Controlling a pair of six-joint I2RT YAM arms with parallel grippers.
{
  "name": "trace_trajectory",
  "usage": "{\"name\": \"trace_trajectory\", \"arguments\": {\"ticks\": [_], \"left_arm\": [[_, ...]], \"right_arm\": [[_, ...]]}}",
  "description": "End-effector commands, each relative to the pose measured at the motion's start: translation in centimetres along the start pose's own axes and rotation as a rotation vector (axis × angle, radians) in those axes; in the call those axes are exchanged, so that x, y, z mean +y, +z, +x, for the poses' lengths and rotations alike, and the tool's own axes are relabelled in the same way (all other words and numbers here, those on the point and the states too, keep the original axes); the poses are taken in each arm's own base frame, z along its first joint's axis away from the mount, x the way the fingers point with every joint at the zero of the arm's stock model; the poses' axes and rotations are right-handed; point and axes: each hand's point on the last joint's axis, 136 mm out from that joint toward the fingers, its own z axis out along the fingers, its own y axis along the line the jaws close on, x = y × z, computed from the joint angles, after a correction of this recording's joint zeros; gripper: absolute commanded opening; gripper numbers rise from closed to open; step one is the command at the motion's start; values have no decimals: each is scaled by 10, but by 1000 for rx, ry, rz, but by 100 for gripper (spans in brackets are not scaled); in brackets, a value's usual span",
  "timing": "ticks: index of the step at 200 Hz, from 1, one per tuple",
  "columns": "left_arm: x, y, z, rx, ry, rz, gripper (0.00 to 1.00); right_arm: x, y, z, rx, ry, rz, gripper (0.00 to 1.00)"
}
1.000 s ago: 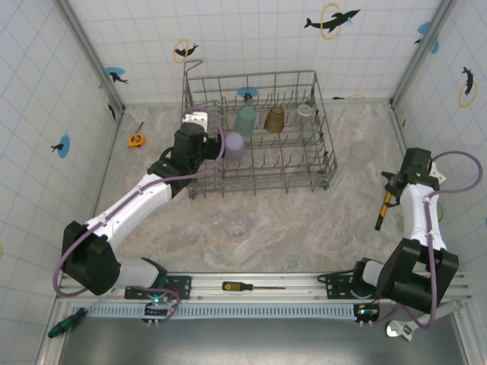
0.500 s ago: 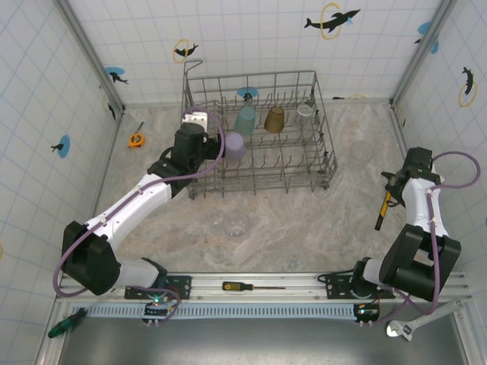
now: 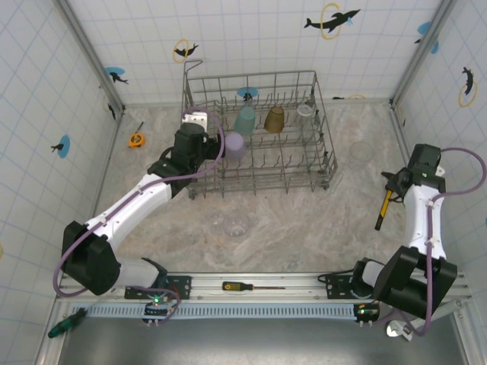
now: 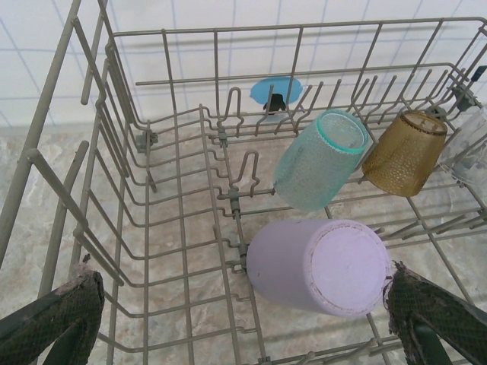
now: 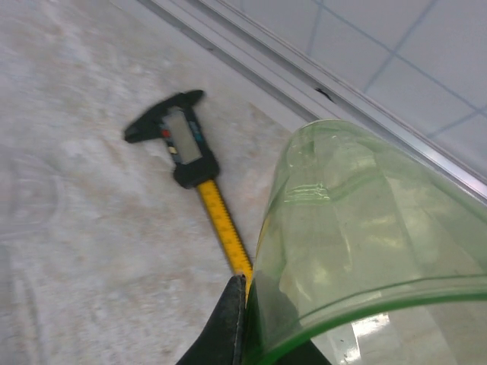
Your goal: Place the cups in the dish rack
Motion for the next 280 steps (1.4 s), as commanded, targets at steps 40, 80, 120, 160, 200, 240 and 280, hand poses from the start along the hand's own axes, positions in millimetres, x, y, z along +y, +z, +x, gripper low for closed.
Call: {"name": "trace_trajectory", "arguments": {"ticks": [40, 80, 120, 160, 200, 240, 280], "left_arm": [[-1, -1, -5, 2, 7, -5, 97], [0, 0, -4, 7, 10, -13, 97], [2, 1, -3, 15, 10, -28, 97], [3, 3, -1, 28, 9, -34, 97], [2, 2, -2, 31, 6, -35, 98], [3, 2, -3, 31, 2, -40, 98], [8, 4, -1, 42, 12, -70, 98]], "right_arm": [[43, -37, -37, -113, 20, -241, 0], [67, -51, -47, -128, 17, -347, 0], [102, -72, -58, -173, -2, -479, 0], [154, -98, -60, -205, -68, -616, 0], [207, -127, -51, -226, -138, -771, 0], [239, -144, -40, -229, -146, -874, 0], [274, -153, -20, -207, -199, -964, 0]]}}
